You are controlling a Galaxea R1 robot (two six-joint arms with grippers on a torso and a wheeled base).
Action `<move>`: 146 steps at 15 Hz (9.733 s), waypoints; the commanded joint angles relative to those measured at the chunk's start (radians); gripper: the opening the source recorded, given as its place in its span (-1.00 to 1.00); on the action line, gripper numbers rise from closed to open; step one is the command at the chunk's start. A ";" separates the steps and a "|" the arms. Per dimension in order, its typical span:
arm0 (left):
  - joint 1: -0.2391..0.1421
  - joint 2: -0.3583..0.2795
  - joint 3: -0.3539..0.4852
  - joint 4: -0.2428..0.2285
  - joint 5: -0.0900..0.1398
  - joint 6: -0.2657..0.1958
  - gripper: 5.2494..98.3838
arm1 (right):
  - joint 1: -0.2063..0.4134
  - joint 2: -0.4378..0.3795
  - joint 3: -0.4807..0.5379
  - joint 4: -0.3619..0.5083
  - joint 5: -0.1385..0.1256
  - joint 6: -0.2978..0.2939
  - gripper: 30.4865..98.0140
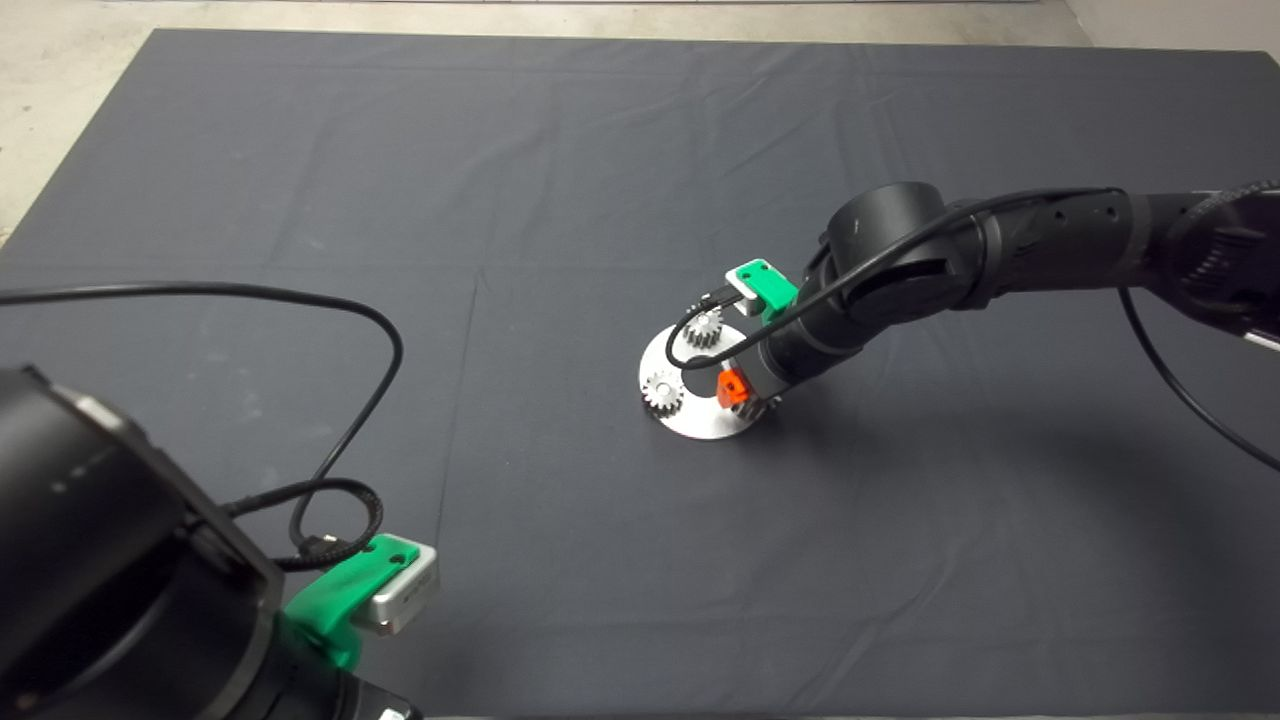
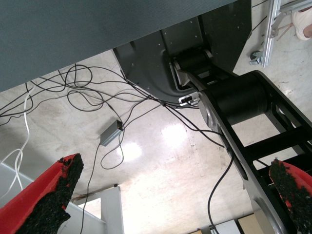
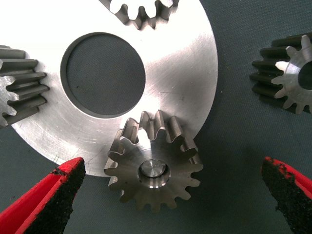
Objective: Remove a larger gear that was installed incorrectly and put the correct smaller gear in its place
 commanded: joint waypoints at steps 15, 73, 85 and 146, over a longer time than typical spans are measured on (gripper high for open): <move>-0.011 -0.002 0.016 -0.011 0.000 -0.002 1.00 | -0.007 0.019 -0.039 -0.033 -0.004 -0.021 0.32; -0.011 -0.002 0.016 -0.016 0.000 -0.006 1.00 | 0.127 -0.118 0.113 0.133 -0.002 0.022 -0.44; -0.011 -0.001 0.019 -0.016 0.000 -0.006 1.00 | -0.005 -0.277 0.243 0.080 -0.002 0.029 -0.44; -0.009 -0.001 0.019 -0.017 0.002 -0.008 1.00 | 0.050 -0.055 -0.287 0.032 0.151 -0.102 0.67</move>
